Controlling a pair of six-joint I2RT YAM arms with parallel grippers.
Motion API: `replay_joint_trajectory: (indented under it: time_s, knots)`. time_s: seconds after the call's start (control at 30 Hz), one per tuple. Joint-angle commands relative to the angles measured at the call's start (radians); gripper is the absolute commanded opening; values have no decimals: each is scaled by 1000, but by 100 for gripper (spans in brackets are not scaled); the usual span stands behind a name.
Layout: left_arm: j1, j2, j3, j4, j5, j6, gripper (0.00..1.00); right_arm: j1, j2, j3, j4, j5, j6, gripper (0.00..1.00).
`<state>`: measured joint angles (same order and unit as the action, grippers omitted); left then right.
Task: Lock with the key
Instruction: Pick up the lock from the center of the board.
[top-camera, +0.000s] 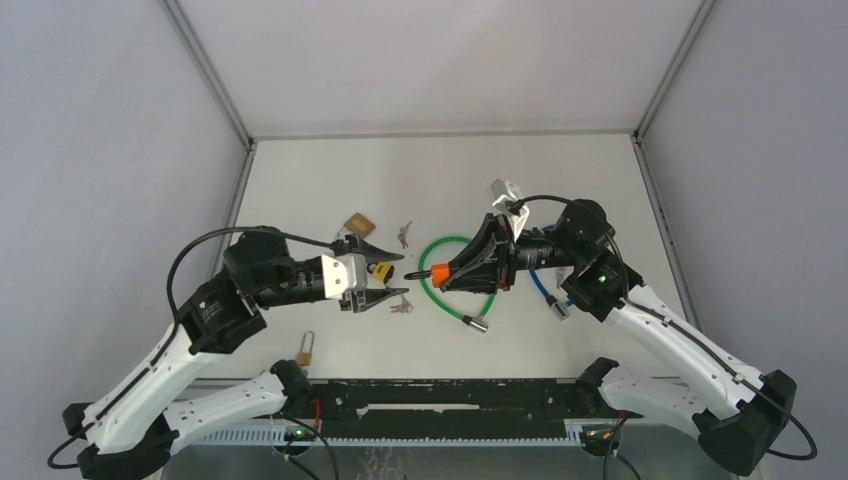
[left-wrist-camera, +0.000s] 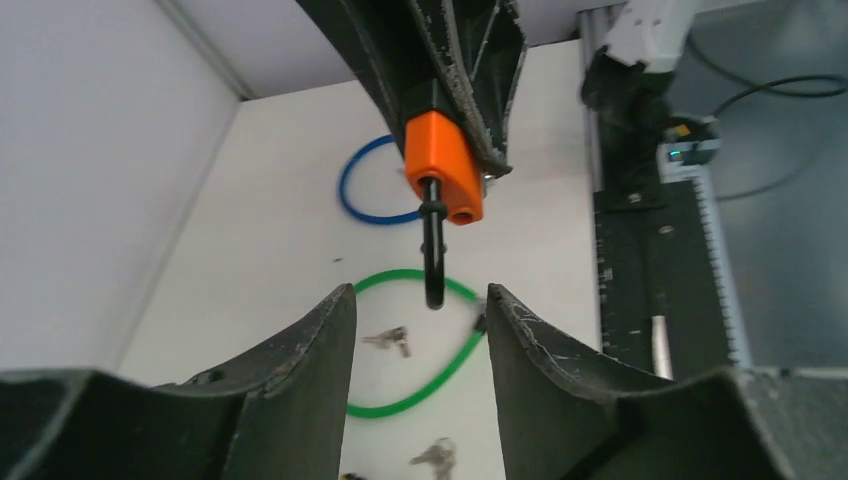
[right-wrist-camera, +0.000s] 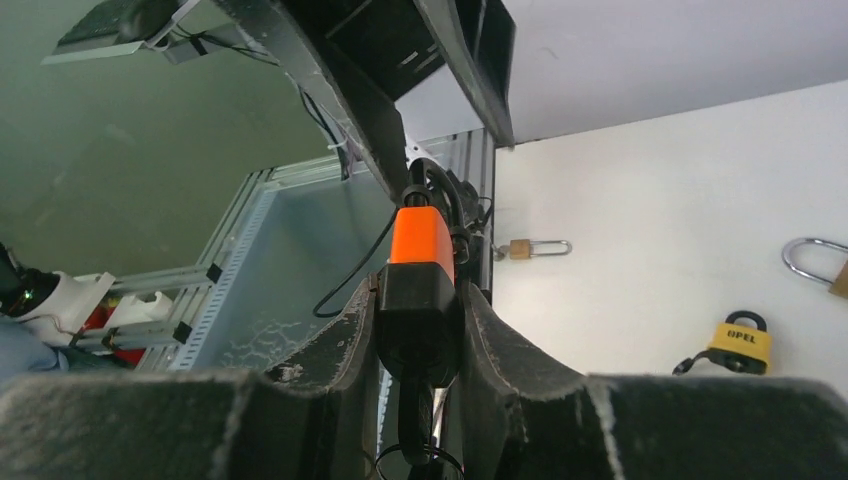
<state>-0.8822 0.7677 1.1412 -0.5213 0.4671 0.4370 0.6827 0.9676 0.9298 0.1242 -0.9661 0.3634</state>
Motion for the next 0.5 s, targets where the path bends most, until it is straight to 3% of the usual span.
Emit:
replay_joint_trajectory:
  time_s: [0.0, 0.27, 0.47]
  knots:
    - [2, 11, 26, 48, 157, -223, 53, 9, -33, 10, 113, -17, -43, 0]
    - [-2, 10, -9, 141, 129, -335, 37, 21, -40, 10, 156, -1, -31, 0]
    - [-3, 15, -24, 173, 140, -365, 15, 22, -47, 10, 161, 2, -31, 0]
